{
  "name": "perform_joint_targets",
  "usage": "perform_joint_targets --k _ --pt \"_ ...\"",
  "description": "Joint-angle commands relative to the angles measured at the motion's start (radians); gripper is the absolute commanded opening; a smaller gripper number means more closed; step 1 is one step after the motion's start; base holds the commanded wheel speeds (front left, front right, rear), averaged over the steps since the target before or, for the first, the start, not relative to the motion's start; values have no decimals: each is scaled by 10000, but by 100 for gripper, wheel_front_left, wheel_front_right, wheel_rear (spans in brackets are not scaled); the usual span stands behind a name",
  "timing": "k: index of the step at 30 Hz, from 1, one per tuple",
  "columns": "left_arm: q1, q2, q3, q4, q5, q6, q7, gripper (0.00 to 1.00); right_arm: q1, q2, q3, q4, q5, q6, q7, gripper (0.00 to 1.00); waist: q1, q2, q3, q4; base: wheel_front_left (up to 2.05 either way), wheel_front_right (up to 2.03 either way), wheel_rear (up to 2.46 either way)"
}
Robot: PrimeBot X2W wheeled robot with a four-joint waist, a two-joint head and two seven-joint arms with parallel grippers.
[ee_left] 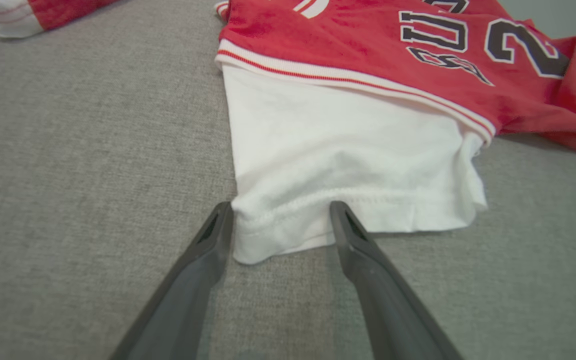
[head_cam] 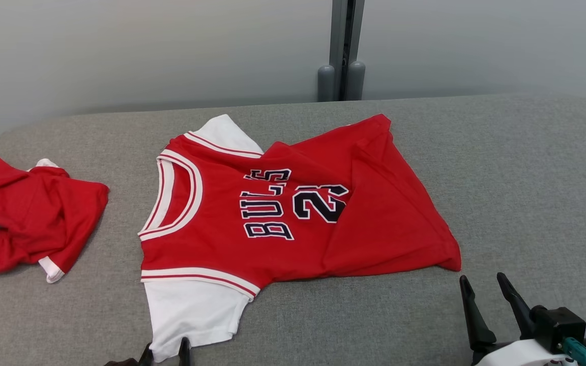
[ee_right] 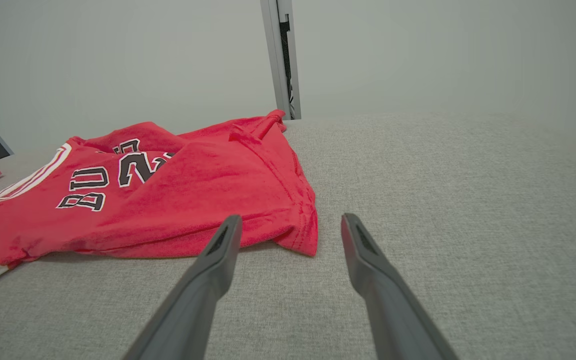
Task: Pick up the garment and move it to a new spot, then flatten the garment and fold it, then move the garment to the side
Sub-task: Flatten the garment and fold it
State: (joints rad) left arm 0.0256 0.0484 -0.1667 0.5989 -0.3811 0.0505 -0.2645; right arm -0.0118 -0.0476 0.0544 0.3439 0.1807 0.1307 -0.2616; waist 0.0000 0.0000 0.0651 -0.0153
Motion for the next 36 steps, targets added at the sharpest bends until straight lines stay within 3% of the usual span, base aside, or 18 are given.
perform_joint_targets --k 1,2,4,5,14,28,36 --pt "-188 43 20 7 -105 -58 4 100 -170 -63 -35 25 -14 0 -46 100 0 0 30 40 0 0 0" --pt "-187 43 29 -22 -137 -79 2 100 -179 -63 -27 26 -5 0 -46 100 0 0 40 54 0 0 0" --pt "-195 43 -12 -62 -117 -153 2 24 -188 -65 -36 41 29 0 -46 100 0 0 44 89 0 0 0" --pt "-194 43 -11 -89 -135 -178 2 0 -205 -65 -48 59 49 0 -46 100 0 0 42 112 0 0 0" --pt "-301 40 -22 -564 158 -321 1 0 -580 -68 -376 223 24 0 -46 100 0 0 285 485 0 0 0" --pt "-769 42 90 -1039 1022 -557 1 0 -2444 -66 -637 2475 284 0 -45 100 0 0 1306 947 0 0 0" --pt "-912 43 -28 -1111 994 -500 1 0 -2803 -63 -649 2933 544 0 -46 100 0 0 1415 968 0 0 0"
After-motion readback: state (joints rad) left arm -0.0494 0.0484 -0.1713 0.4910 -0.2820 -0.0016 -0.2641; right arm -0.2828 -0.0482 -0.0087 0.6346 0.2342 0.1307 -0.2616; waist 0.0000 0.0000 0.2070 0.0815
